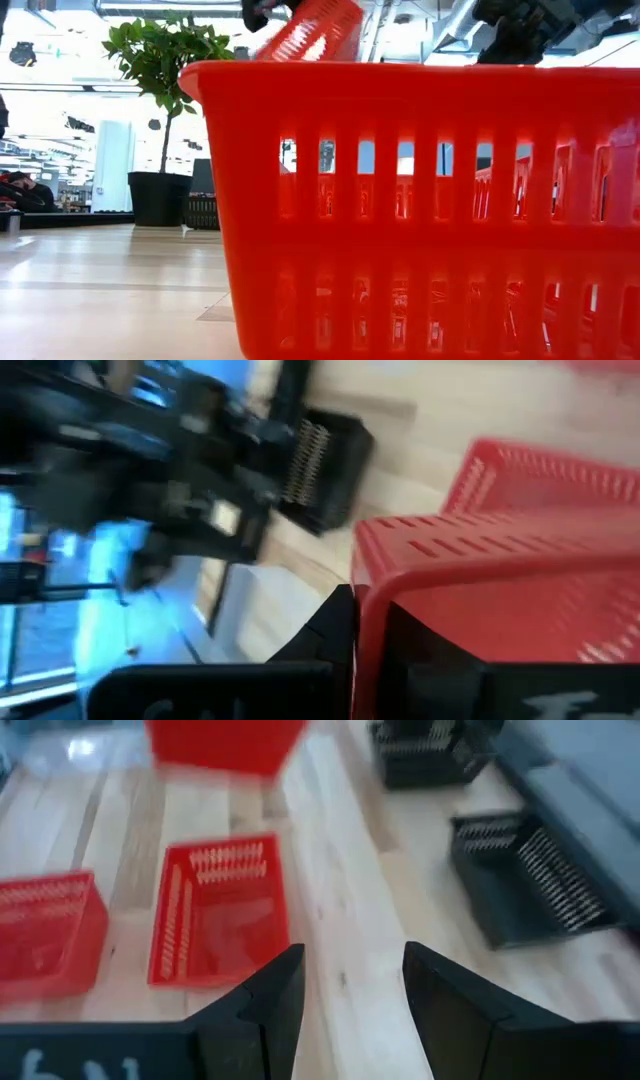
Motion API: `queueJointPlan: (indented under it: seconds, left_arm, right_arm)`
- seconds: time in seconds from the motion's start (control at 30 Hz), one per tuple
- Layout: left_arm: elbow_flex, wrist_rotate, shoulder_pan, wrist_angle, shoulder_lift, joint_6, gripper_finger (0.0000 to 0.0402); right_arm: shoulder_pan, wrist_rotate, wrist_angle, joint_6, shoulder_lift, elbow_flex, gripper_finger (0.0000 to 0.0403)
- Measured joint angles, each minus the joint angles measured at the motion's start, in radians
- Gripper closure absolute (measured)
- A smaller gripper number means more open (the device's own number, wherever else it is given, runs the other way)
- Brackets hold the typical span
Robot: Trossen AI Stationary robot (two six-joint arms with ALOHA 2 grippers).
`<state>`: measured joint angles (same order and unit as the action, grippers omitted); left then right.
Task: Stack baskets by color
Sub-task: Stack the top left red bin on top of the top right red bin
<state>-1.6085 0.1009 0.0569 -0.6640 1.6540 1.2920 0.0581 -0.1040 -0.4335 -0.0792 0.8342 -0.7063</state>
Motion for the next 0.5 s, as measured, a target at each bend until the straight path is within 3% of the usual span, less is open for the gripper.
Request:
queueJointPlan:
  seconds: [0.23, 0.5]
  left_arm:
    - [-0.291, -0.077, -0.041, -0.225, 0.208, 0.040, 0.0402]
    - [-0.349, -0.203, -0.065, -0.286, 0.317, 0.140, 0.0401]
  right_arm:
    - [0.010, 0.000, -0.004, -0.002, -0.072, 0.003, 0.0212]
    - [0.010, 0.000, -0.016, 0.001, -0.077, 0.003, 0.0212]
